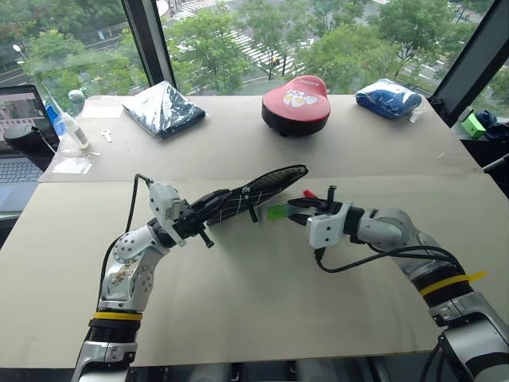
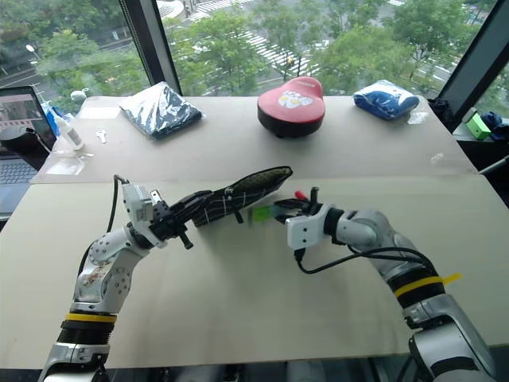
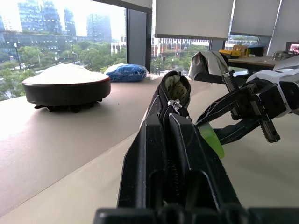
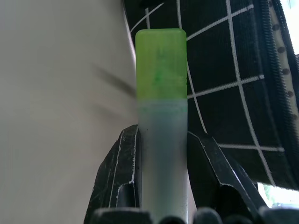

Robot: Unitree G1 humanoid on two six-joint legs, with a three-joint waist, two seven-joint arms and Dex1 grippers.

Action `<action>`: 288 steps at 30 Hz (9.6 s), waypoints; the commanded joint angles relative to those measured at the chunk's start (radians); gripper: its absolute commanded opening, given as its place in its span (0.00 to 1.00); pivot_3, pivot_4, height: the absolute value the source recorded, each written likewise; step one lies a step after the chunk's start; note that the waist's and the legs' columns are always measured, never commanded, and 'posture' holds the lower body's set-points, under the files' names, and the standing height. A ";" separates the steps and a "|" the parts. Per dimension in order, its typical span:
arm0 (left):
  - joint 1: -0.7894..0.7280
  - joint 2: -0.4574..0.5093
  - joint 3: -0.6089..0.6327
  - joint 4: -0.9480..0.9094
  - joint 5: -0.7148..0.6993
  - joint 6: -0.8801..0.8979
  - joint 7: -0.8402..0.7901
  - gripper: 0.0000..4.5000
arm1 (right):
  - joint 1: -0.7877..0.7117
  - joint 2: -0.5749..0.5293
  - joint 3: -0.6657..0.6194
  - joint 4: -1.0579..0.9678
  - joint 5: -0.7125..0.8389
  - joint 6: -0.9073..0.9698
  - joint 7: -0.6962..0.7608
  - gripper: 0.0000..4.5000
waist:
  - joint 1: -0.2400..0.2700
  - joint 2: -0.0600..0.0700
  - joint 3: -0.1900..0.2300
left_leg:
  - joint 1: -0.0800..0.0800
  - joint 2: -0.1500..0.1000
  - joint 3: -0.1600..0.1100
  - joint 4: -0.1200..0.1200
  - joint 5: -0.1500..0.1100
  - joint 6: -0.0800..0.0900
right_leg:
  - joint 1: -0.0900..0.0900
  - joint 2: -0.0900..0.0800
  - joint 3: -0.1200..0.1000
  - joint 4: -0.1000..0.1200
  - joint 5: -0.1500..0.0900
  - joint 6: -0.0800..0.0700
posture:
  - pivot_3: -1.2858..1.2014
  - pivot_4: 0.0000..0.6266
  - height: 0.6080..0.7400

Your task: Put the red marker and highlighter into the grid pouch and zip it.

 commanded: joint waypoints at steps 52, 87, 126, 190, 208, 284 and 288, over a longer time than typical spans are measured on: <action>0.047 -0.023 -0.083 -0.073 0.072 -0.053 -0.115 0.00 | -0.133 -0.172 -0.060 -0.195 -0.320 0.144 0.169 0.22 | 0.014 0.000 0.000 | 0.000 0.000 0.001 0.001 0.000 0.000 | -0.001 0.000 0.000 0.000 0.000 0.000 | 0.52 0.24 1.00; 0.077 -0.041 -0.065 -0.086 0.054 -0.058 -0.100 0.00 | -0.165 0.084 0.060 0.070 -0.255 -0.256 -0.124 0.22 | 0.006 0.000 0.000 | 0.001 0.000 0.001 0.000 0.000 -0.001 | 0.000 0.000 0.000 0.000 0.000 0.000 | 0.52 0.24 1.00; 0.083 -0.052 -0.076 -0.078 0.068 -0.059 -0.098 0.00 | -0.016 -0.125 -0.183 -0.145 0.455 0.886 0.270 0.69 | 0.017 0.000 0.000 | 0.000 0.000 0.000 0.001 -0.005 0.008 | 0.000 -0.004 0.000 -0.001 0.000 0.000 | 0.52 0.24 1.00; 0.092 -0.062 -0.082 -0.099 0.067 -0.057 -0.065 0.00 | -0.139 -0.265 -0.238 -0.122 0.145 0.232 0.295 0.11 | 0.015 0.001 0.001 | -0.001 0.001 0.001 0.002 -0.003 0.004 | 0.000 -0.001 0.001 -0.002 0.000 0.000 | 0.52 0.24 1.00; 0.082 -0.059 -0.080 -0.093 0.062 -0.049 -0.065 0.00 | 0.038 -0.291 -0.266 -0.303 0.197 0.294 0.344 0.11 | 0.016 0.001 0.001 | -0.001 0.001 0.000 0.002 -0.005 0.008 | 0.000 -0.001 0.001 -0.001 0.000 0.000 | 0.52 0.24 1.00; 0.051 -0.067 -0.112 -0.080 0.072 -0.043 -0.060 0.00 | 0.052 0.211 -0.131 -0.448 0.757 1.298 0.175 0.69 | 0.015 0.001 0.001 | -0.002 0.000 -0.002 0.003 -0.005 0.008 | -0.001 -0.001 -0.001 0.000 0.000 0.000 | 0.52 0.24 1.00; 0.049 -0.066 -0.110 -0.072 0.072 -0.045 -0.063 0.00 | 0.029 0.237 -0.127 -0.451 0.769 1.313 0.168 0.69 | 0.016 0.001 0.001 | -0.002 0.000 -0.002 0.003 -0.005 0.008 | 0.000 -0.001 -0.001 0.000 0.000 0.000 | 0.52 0.24 1.00</action>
